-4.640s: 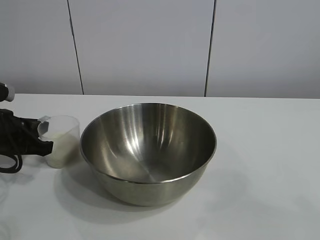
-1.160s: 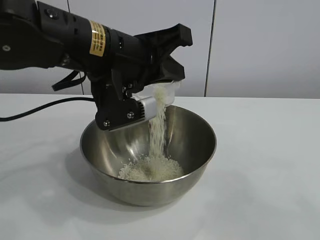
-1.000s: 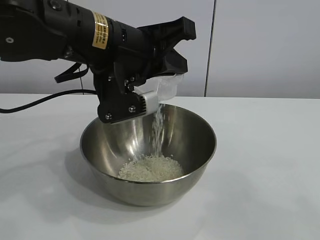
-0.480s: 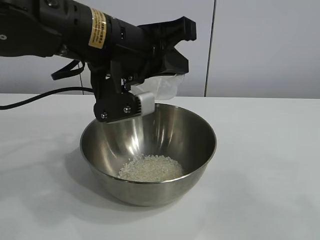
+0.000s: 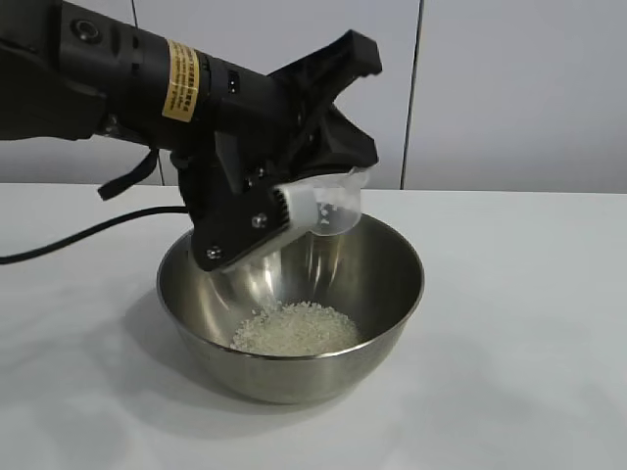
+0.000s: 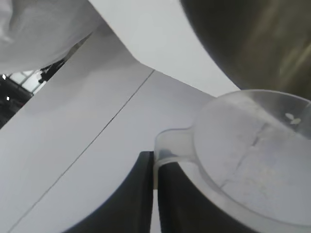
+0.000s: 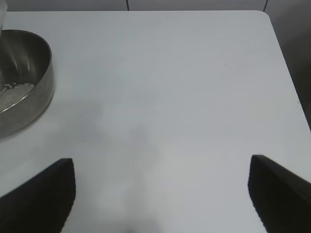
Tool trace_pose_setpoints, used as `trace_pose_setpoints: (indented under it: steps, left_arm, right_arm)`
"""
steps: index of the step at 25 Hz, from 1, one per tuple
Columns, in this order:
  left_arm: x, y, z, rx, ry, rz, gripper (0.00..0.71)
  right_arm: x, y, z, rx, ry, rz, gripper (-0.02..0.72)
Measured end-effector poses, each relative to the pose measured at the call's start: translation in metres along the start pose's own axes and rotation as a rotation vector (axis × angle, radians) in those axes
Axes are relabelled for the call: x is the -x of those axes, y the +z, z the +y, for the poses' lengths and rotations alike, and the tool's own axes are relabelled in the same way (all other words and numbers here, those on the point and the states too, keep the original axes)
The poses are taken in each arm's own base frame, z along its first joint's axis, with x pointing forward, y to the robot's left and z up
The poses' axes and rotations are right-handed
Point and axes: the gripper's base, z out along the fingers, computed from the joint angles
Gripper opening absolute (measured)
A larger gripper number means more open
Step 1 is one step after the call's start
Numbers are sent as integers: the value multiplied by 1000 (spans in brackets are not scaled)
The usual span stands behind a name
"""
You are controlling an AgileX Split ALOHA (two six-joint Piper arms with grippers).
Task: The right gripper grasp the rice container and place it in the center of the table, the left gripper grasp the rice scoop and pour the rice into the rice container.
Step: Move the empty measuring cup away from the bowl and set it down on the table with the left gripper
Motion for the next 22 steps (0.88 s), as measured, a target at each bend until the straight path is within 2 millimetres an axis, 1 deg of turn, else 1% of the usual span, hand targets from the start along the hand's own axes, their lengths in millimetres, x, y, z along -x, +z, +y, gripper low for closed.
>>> trace_pose_setpoints:
  steps: [3, 5, 8, 10, 12, 14, 19, 22]
  left_arm:
    - [-4, -8, 11, 198, -367, 86, 12]
    - [-10, -18, 22, 350, -633, 138, 12]
    - [-20, -42, 35, 572, -997, 162, 12]
    - [-29, -63, 38, 677, -1124, 179, 12]
    - [-36, -85, 34, 731, -1184, 221, 12]
    - [-44, -108, 27, 764, -1197, 279, 12]
    - [-61, -156, -13, 763, -1219, 502, 12]
    - [-68, -174, -36, 742, -1241, 622, 12]
  right_arm:
    - [0, 0, 0, 0, 0, 0, 661]
    - [0, 0, 0, 0, 0, 0, 661]
    - [0, 0, 0, 0, 0, 0, 661]
    - [0, 0, 0, 0, 0, 0, 661]
    - [0, 0, 0, 0, 0, 0, 661]
    - [0, 0, 0, 0, 0, 0, 661]
    - [0, 0, 0, 0, 0, 0, 661]
    - [0, 0, 0, 0, 0, 0, 661]
